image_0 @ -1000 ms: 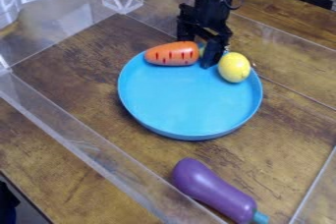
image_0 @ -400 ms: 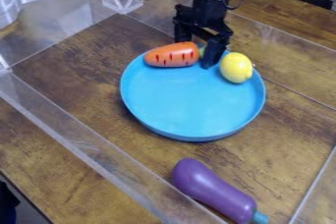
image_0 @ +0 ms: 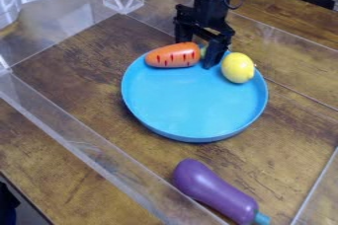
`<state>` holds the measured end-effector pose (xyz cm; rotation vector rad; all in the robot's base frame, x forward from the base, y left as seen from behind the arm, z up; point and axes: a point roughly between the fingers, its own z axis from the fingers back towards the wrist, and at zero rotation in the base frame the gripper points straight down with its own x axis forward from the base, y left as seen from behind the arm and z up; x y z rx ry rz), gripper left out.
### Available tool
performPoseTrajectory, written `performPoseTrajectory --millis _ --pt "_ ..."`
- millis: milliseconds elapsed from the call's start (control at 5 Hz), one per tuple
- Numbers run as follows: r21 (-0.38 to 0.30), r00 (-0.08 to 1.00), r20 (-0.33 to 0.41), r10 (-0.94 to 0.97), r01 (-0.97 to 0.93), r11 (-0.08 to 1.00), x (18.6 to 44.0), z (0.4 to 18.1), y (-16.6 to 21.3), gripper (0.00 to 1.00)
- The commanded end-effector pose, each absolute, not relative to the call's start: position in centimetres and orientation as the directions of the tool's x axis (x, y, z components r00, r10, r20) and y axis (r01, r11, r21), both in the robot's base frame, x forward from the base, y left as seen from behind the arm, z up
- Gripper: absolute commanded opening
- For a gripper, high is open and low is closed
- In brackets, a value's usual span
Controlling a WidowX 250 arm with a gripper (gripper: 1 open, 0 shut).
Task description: Move the carrot to the right side
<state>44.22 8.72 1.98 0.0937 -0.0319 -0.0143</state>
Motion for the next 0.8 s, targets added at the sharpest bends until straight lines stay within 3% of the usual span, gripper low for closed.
performPoseTrajectory --millis 0,200,600 --pt "0.101 0.999 0.02 0.034 -0.036 0.994 43.8 1.1 11.3 1.0" --pt "0.1 1.0 0.016 0.025 -0.026 0.995 43.7 1.1 11.7 1.0" --pt "0.097 0.998 0.011 -0.07 0.068 0.993 43.9 3.0 10.2 1.0"
